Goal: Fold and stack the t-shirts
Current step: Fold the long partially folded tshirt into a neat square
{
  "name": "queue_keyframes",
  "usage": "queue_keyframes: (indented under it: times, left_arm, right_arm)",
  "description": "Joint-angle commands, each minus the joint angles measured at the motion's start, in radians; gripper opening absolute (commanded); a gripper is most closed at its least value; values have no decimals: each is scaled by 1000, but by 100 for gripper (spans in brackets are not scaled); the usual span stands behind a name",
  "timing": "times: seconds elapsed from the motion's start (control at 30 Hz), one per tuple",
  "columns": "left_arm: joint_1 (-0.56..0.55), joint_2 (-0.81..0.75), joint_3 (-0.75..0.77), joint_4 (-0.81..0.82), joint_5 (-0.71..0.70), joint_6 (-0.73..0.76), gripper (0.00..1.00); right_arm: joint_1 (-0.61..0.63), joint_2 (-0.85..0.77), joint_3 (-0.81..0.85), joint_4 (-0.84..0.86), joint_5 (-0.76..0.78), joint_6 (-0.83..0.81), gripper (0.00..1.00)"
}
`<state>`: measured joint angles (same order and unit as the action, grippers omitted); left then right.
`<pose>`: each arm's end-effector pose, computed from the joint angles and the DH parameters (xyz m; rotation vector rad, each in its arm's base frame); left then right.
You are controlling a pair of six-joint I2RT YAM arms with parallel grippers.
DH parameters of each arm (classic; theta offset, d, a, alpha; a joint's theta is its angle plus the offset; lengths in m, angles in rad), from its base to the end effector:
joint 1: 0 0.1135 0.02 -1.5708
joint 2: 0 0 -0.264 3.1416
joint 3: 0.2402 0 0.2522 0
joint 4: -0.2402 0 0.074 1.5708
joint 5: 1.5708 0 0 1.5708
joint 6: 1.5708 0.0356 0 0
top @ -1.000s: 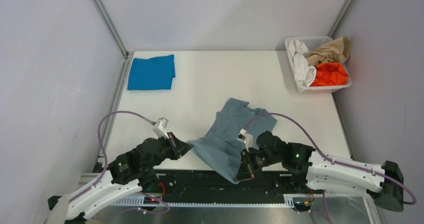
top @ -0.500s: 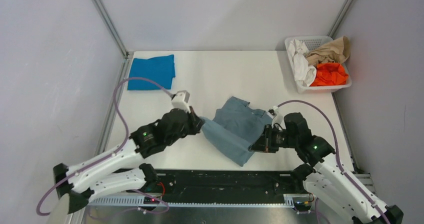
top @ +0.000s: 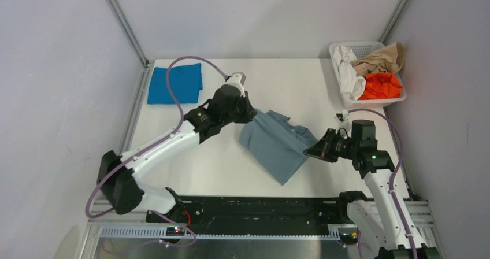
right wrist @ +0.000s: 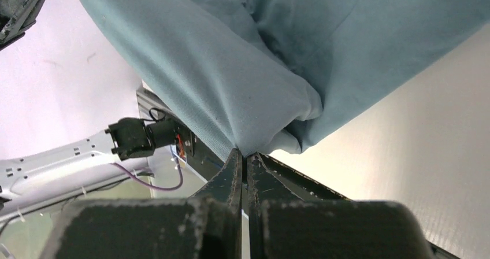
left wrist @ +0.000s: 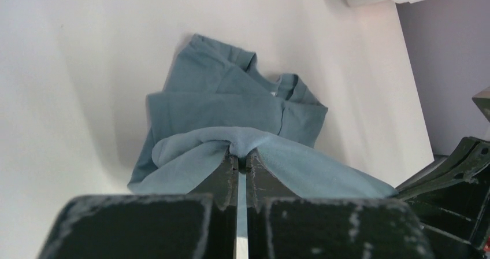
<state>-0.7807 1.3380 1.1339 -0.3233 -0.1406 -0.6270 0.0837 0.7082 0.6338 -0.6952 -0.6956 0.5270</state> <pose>0.2206 -0.2115 0.3245 0.0790 2.1696 -0.6905 0.1386 0.0345 0.2563 0.1647 2.3724 1.1120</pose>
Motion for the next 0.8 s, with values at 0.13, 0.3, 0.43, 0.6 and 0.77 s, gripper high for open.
queue_keyframes:
  times: [0.13, 0.3, 0.43, 0.6, 0.77]
  left_arm:
    - [91, 247, 223, 84, 144, 85, 0]
    - [118, 403, 317, 84, 207, 87, 0]
    - [132, 517, 389, 83, 234, 95, 0]
    - [145, 670, 486, 83, 281, 98, 1]
    - [156, 751, 542, 83, 315, 103, 31]
  right_arm:
    - [-148, 57, 42, 29, -5, -33, 0]
    - [-168, 146, 40, 109, 20, -29, 0]
    - [-177, 223, 31, 171, 90, -10, 0]
    - [-193, 308, 25, 253, 157, 11, 2]
    - [-222, 441, 24, 328, 162, -5, 33]
